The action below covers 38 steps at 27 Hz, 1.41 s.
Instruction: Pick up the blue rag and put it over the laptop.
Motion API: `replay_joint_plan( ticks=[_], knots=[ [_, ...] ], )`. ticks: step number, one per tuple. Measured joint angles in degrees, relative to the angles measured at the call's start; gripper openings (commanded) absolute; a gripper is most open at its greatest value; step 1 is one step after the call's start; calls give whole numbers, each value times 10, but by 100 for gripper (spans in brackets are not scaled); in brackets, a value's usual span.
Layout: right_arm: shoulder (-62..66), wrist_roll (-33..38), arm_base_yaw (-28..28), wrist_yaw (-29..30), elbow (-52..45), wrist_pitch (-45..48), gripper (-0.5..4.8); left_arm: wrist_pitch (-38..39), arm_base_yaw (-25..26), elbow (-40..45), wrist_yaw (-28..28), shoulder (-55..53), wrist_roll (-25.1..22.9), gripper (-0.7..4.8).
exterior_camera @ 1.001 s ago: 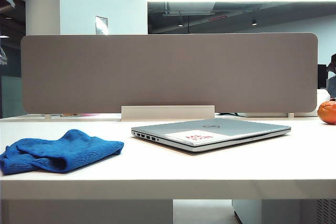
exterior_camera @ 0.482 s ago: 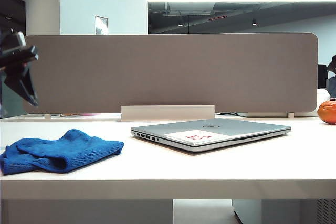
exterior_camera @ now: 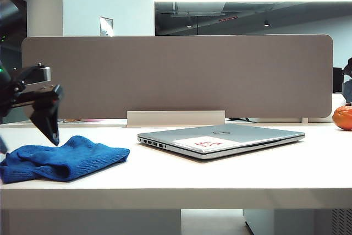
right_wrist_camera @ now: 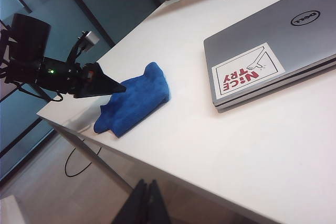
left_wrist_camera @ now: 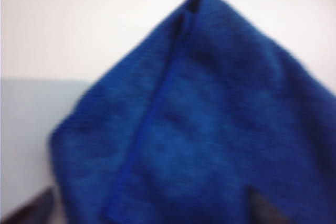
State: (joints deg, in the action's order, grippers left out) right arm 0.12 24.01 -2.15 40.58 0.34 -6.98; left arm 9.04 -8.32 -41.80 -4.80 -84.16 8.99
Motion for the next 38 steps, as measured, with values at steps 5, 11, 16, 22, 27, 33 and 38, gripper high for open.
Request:
replay_joint_plan(
  ticks=[5,11,16,22,27,33,38],
  knots=[
    [0,0,0,0,0,0,0,-1,-3,0,47,0,0,479],
    [0,0,0,0,0,0,0,-1,-4,0,48,-2,0,479],
    [0,0,0,0,0,0,0,2,-6,0,48,-28,0,479],
    [0,0,1,0,0,0,0,-6,-7,-4,49,-39,-2,443],
    [0,0,1,0,0,0,0,-6,-25,-4,50,-40,-1,240],
    [0,0,1,0,0,0,0,-5,-53,-4,48,-41,-6,51],
    [0,0,2,0,0,0,0,-8,-54,-4,44,-41,-6,-6]
  ],
)
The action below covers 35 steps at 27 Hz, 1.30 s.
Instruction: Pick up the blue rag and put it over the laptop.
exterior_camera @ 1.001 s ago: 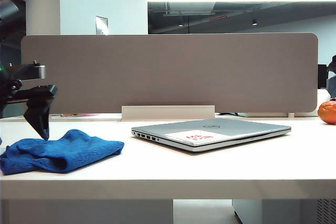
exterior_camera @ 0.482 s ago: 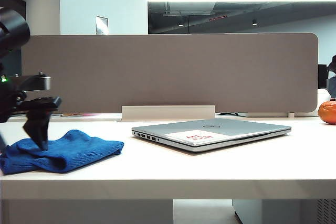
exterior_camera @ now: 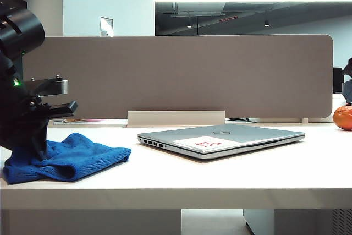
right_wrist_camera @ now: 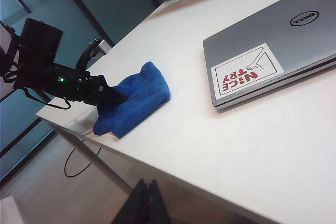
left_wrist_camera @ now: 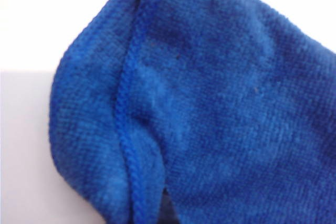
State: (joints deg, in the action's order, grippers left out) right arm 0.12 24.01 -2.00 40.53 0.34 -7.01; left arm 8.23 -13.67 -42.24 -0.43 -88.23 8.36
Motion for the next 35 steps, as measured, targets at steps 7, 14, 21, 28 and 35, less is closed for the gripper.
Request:
replay_joint_plan(
  ticks=[7,14,21,28,35],
  knots=[
    [0,0,0,0,0,0,0,-54,-6,2,-82,7,5,-6],
    [0,0,0,0,0,0,0,-169,-26,2,-134,50,30,-6],
    [0,0,0,0,0,0,0,-237,-38,-3,-144,60,80,-6],
    [0,0,0,-2,0,0,0,-238,-43,-51,-149,60,95,-6],
    [0,0,0,-7,0,0,0,-243,-78,-142,-150,23,95,-6]
  ],
)
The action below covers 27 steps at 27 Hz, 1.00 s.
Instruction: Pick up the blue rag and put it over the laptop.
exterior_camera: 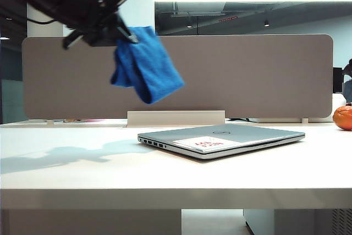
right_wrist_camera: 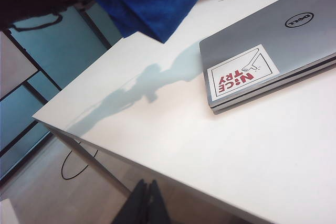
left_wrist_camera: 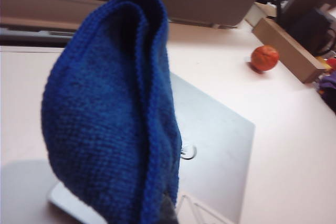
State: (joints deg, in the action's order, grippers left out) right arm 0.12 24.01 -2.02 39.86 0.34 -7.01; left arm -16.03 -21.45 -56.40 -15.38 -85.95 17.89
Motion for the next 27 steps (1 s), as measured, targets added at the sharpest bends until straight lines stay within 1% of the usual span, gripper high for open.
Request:
replay_joint_plan(
  ticks=[2,6,9,15,22,27],
  knots=[
    [0,0,0,0,0,0,0,2,-22,-42,0,-37,0,-6],
    [0,0,0,-2,0,0,0,3,-49,-93,0,-89,0,-6],
    [0,0,0,-2,0,0,0,4,-73,-149,0,-150,0,-6],
    [0,0,0,-2,0,0,0,9,-91,-217,0,-230,0,-6],
    [0,0,0,-2,0,0,0,52,-112,-293,-2,-299,0,-6],
    [0,0,0,-2,0,0,0,85,-115,-310,-2,-328,0,-6]
  ],
)
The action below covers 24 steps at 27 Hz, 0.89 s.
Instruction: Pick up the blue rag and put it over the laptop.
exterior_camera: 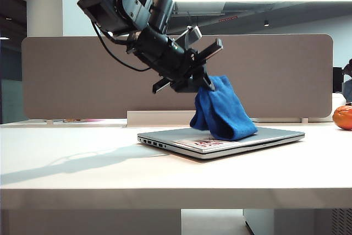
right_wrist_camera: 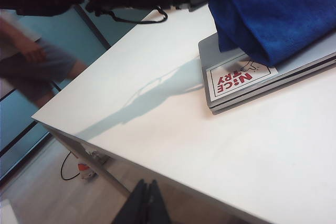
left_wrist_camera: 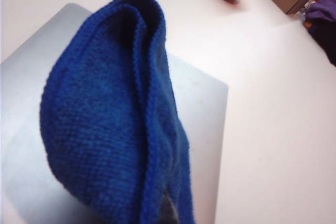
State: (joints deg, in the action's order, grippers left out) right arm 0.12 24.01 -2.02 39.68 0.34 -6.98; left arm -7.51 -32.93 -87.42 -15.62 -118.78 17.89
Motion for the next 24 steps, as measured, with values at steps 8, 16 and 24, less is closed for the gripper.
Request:
replay_joint_plan(
  ticks=[8,16,24],
  knots=[
    [0,0,0,0,0,0,0,77,10,-1,50,-6,-16,225],
    [0,0,0,0,0,0,0,90,10,-1,103,-7,-77,328],
    [0,0,0,0,0,0,0,90,13,-1,175,-7,-132,479]
  ],
)
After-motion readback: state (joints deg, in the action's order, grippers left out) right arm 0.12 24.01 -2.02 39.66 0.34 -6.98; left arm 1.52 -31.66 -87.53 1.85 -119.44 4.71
